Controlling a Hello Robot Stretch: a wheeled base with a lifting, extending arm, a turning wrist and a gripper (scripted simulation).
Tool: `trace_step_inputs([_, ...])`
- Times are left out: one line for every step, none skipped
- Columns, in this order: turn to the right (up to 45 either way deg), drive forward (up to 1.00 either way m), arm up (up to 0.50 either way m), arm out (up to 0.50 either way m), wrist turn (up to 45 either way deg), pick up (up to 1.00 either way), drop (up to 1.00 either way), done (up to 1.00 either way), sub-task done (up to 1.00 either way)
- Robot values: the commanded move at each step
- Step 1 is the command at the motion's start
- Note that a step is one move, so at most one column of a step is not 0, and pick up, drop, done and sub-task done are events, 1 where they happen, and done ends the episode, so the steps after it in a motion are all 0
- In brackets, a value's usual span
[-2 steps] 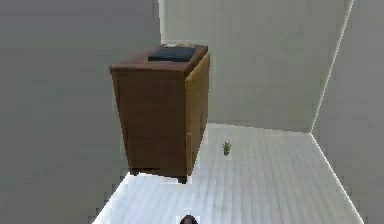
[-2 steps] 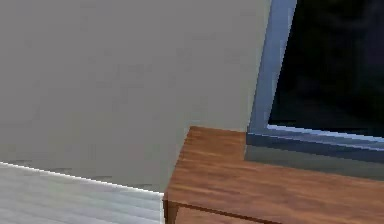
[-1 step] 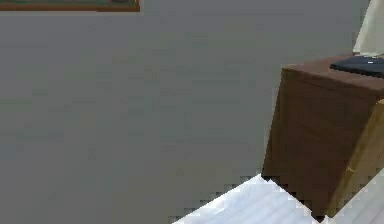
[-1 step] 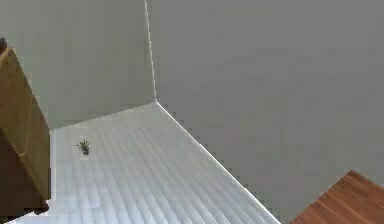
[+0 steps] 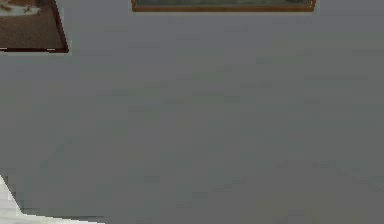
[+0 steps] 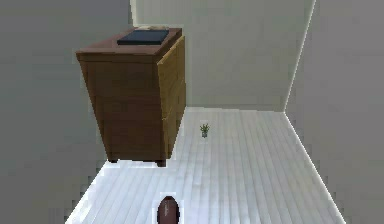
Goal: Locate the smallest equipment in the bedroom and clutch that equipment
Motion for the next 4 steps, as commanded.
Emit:
trace_step_inputs([0.0,0.0,0.16,0.0,0.0,0.0,0.0,0.0,0.0])
trace_step_inputs([0.0,0.0,0.0,0.46,0.0,0.0,0.0,0.0,0.0])
trace_step_inputs([0.0,0.0,0.0,0.0,45.0,0.0,0.0,0.0,0.0])
trace_step_inputs([0.0,0.0,0.0,0.0,45.0,0.0,0.0,0.0,0.0])
